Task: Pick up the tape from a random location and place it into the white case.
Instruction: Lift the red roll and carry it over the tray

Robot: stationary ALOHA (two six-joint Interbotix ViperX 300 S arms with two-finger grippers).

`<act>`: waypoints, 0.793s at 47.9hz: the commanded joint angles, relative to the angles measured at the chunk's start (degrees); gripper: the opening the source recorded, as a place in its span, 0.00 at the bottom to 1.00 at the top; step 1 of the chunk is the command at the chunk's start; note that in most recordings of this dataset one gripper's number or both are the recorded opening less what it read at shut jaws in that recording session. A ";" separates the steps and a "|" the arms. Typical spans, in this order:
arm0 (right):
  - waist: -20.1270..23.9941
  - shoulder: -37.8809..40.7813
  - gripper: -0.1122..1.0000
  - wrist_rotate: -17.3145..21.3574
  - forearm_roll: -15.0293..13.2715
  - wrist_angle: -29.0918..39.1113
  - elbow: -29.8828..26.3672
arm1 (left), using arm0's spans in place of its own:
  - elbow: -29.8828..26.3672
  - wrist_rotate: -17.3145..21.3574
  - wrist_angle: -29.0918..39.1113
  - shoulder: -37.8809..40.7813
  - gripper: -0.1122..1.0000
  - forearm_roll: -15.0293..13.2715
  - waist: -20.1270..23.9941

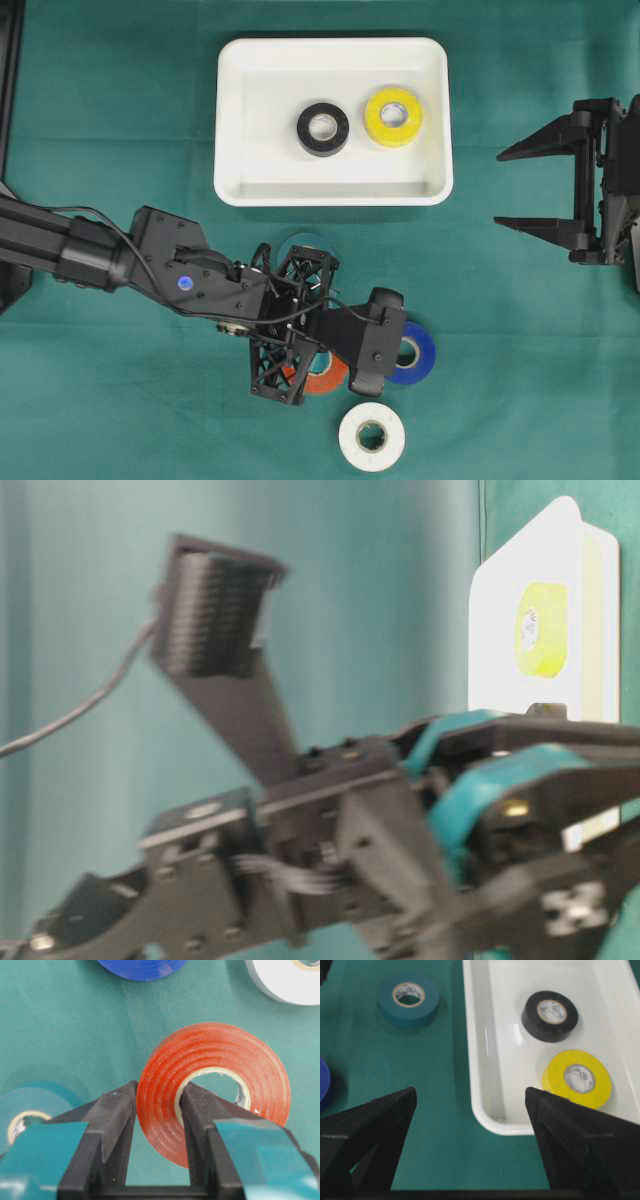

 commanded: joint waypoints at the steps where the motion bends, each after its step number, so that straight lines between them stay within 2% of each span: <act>1: 0.09 0.00 0.89 0.09 -0.09 -0.09 -1.49 | -2.02 -0.09 0.88 -3.60 0.30 0.09 0.00; 38: 0.09 0.00 0.89 0.09 -0.09 0.53 -1.58 | -9.49 -0.09 14.24 -14.33 0.29 0.09 -1.32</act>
